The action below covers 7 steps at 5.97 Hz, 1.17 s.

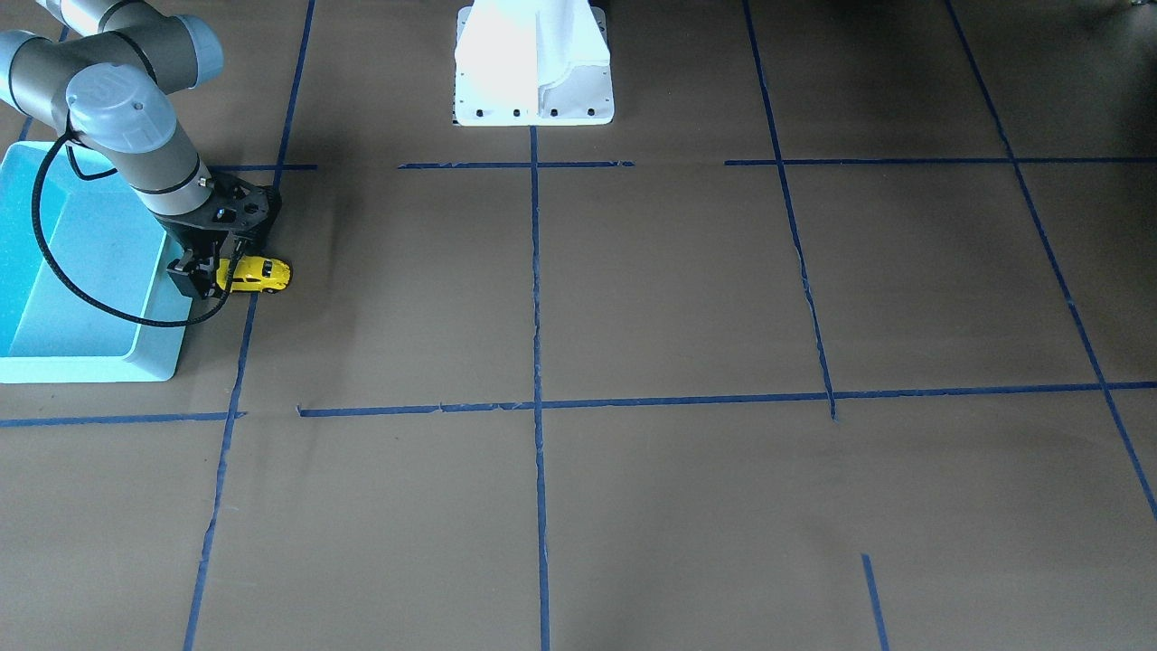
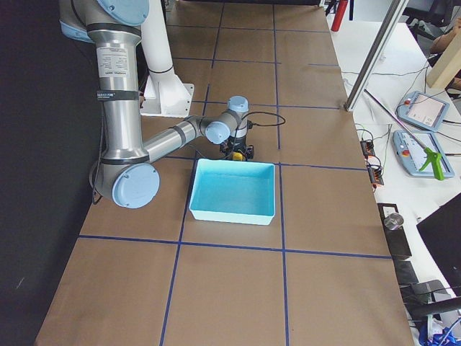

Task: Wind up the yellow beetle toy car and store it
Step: 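Lower the right gripper onto the yellow car beside the bin and close it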

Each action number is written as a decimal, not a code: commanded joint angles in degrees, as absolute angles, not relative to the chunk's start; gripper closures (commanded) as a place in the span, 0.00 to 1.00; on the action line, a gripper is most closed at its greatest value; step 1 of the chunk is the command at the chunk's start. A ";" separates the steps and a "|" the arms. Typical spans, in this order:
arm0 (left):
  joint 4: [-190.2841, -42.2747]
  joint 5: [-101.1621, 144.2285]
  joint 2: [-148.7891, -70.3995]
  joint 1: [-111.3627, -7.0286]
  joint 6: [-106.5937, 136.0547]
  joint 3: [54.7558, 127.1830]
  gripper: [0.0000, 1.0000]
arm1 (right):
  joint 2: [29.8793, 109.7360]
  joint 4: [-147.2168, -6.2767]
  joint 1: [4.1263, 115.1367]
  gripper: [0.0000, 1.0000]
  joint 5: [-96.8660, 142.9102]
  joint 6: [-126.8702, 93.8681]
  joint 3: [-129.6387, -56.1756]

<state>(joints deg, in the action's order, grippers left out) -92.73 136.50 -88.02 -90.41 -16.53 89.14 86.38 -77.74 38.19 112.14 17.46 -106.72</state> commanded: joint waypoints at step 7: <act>-92.55 136.93 -87.36 -91.50 0.97 92.73 0.00 | 85.60 -80.83 39.54 1.00 115.91 17.14 -112.18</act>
